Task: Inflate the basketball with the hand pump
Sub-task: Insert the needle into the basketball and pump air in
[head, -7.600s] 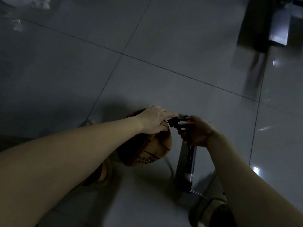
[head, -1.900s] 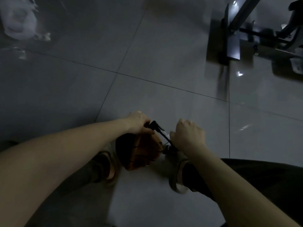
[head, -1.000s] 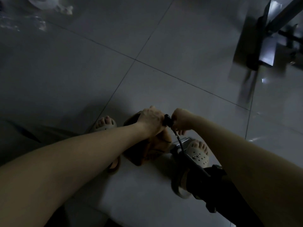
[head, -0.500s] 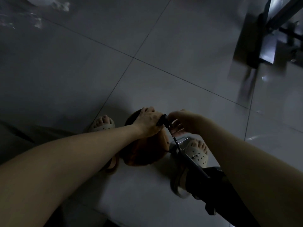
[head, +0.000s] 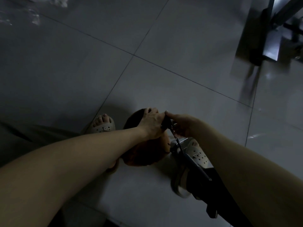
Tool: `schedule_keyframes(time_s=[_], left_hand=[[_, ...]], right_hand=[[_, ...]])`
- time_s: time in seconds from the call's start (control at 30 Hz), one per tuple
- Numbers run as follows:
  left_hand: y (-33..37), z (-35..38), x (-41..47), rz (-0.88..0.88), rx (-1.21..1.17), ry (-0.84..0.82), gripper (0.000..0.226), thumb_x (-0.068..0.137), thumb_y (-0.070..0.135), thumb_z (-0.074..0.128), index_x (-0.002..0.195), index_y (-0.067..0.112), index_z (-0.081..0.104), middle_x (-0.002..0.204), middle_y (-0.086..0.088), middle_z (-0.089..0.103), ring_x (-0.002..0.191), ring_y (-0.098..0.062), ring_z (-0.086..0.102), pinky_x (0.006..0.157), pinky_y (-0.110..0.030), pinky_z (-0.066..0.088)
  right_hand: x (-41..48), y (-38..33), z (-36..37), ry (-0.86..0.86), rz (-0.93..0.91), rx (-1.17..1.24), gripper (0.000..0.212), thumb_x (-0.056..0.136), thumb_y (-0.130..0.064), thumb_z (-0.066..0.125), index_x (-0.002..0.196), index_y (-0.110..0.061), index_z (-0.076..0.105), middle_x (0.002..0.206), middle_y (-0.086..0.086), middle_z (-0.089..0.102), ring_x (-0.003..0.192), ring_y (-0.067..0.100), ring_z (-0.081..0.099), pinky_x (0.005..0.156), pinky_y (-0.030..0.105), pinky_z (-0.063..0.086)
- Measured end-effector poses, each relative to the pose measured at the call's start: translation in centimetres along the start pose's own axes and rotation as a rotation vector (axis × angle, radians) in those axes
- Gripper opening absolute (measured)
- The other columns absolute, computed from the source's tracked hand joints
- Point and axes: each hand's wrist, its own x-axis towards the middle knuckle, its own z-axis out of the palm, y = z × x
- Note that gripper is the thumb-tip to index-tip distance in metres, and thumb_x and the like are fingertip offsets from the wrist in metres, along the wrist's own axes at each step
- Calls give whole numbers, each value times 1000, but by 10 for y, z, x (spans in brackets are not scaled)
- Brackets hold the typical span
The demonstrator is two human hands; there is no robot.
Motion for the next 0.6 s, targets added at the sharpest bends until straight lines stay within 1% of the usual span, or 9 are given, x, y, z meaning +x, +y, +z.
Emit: schedule_keyframes(time_s=[0.1,0.17,0.2,0.27,0.33,0.37,0.43,0.5,0.6], left_hand=[[2,0,1,-30,-7,-15,40,93,41,57,127,19,53,104,-6,51,109,-28,45,109,-47,24],[4,-2,-1,-35,4,-42,40,94,39,57,128,19,53,107,-8,53,112,-28,44,110,-48,23],[5,-3,-2,-16,17,-52,35,95,36,55,125,19,55,103,-5,51,112,-28,43,110,-48,24],[9,-4,-6,29,33,-51,27,98,33,53,120,19,58,96,1,46,112,-26,43,111,-50,23],[13,-5,-5,23,16,-53,32,99,36,53,126,19,57,100,-2,49,115,-26,44,114,-49,20],[15,-8,-2,2,12,-72,36,99,38,53,130,19,55,106,-4,53,116,-26,45,114,-47,21],[12,-13,5,-55,20,-103,40,98,45,55,131,22,55,116,-8,58,118,-27,45,112,-45,24],[3,-18,10,-94,30,-92,38,96,50,56,126,26,58,117,-7,61,120,-28,46,110,-46,25],[-3,-20,14,-101,-13,-65,36,94,51,60,119,26,62,112,-6,62,114,-27,49,107,-44,28]], right_hand=[[-5,1,1,-21,-15,76,42,96,-50,56,86,-9,53,90,6,52,79,17,54,70,28,52],[-7,-1,1,-39,-23,101,38,98,-44,56,91,-7,55,97,6,49,83,18,55,72,30,54],[-5,-3,-1,-25,-31,96,33,98,-39,58,97,-5,56,99,6,46,84,19,54,72,30,55],[-1,-6,-4,56,-52,60,29,96,-28,65,105,-1,60,87,6,41,71,17,52,64,28,58],[6,-4,-9,119,-76,36,32,93,-30,69,102,1,63,73,3,37,53,11,46,50,25,54],[10,-2,-11,132,-91,31,36,92,-35,69,101,0,64,70,1,38,51,10,44,48,23,50],[19,5,-13,162,-118,-7,48,88,-49,68,103,-3,68,74,2,47,58,12,44,53,26,44],[25,9,-11,187,-161,-68,53,86,-58,65,105,-8,69,83,5,59,67,16,52,62,29,42],[27,8,-5,163,-228,-157,47,92,-54,61,110,-11,65,99,8,69,86,23,68,71,32,51]])
